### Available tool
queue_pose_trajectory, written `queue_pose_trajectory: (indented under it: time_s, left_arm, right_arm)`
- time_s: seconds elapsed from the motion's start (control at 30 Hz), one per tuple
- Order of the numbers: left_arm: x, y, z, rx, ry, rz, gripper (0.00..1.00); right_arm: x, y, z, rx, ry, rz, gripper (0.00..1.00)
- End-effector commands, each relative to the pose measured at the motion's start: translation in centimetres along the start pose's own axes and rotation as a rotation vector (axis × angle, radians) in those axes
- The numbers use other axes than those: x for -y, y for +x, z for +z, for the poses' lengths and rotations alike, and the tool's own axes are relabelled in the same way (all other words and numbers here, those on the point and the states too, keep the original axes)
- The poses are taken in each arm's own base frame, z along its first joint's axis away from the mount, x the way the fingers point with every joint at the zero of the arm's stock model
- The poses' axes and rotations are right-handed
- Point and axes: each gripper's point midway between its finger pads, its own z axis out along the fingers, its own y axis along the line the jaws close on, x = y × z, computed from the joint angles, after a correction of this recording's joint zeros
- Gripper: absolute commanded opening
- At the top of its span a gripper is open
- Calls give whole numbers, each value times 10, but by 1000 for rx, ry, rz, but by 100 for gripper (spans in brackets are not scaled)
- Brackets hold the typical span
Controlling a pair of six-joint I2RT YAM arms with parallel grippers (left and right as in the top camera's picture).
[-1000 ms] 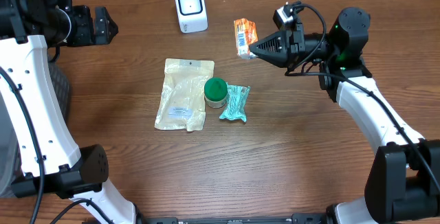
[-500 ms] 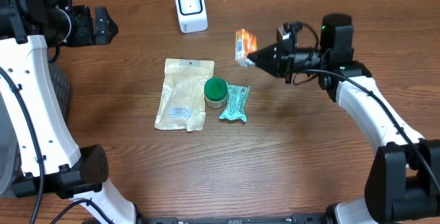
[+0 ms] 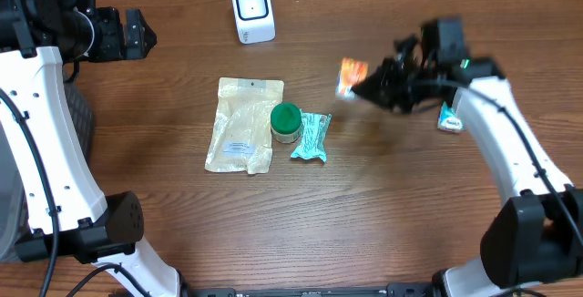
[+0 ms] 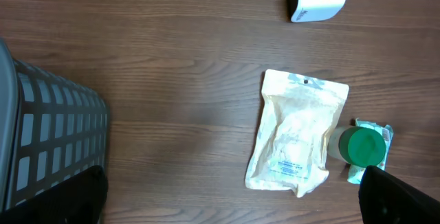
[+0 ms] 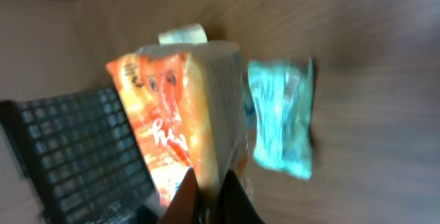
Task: Scan the item barcode
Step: 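Lift the orange box and carry it toward the scanner, then hold the orange box up to the scanner window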
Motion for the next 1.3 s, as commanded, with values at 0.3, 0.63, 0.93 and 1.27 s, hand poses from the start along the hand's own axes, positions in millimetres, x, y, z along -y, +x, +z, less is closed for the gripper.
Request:
queue_pose_trajectory:
  time_s: [0.3,0.63,0.93,1.27]
  left_arm:
    - [-3,1,1,-5,-5,10,100]
    - [-3,1,1,-5,-5,10,100]
    - [-4,1,1,-5,-7,8,100]
    - [-3,1,1,-5,-6,9,99]
  right_arm:
    - [-118,-100,13,470,388,-593,4]
    - [-155,-133,111,808,770,-1059,4]
    - [-163,-155,174,917,849,-1361,4]
    - [-141,-156,224,831,822,-1539,4]
